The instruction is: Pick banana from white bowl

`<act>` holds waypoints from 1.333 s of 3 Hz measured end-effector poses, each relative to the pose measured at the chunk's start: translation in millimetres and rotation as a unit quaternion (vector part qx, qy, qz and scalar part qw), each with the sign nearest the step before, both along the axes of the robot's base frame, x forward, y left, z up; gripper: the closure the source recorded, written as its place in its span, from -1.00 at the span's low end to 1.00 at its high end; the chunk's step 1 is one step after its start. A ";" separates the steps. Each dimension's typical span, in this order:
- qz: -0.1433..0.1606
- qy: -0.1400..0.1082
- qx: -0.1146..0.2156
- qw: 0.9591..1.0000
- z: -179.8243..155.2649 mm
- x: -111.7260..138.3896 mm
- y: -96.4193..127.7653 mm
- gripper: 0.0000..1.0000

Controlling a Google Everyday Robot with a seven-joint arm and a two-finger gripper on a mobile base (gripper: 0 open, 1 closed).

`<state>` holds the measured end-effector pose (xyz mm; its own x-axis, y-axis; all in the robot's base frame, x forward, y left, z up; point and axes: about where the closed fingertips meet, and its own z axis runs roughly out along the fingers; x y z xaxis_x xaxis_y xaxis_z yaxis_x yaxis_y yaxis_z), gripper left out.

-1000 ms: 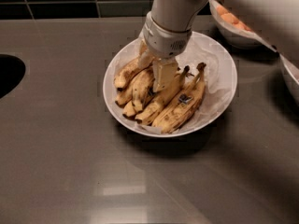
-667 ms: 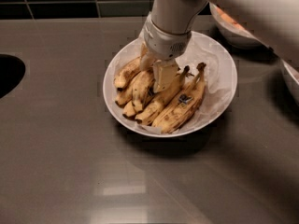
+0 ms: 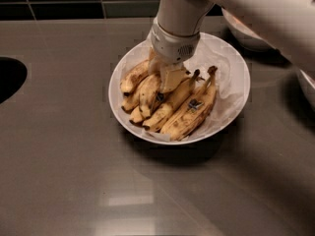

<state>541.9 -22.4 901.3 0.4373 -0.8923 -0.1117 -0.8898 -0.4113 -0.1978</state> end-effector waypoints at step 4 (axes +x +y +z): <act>0.016 -0.058 0.055 0.997 56.8 -13.5 3.1 1.00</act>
Offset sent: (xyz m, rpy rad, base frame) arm -0.0006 0.0008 0.0039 0.0037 -0.0071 0.0023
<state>528.4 -19.3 958.1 0.4815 -0.8627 -0.1547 -0.8451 -0.4101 -0.3430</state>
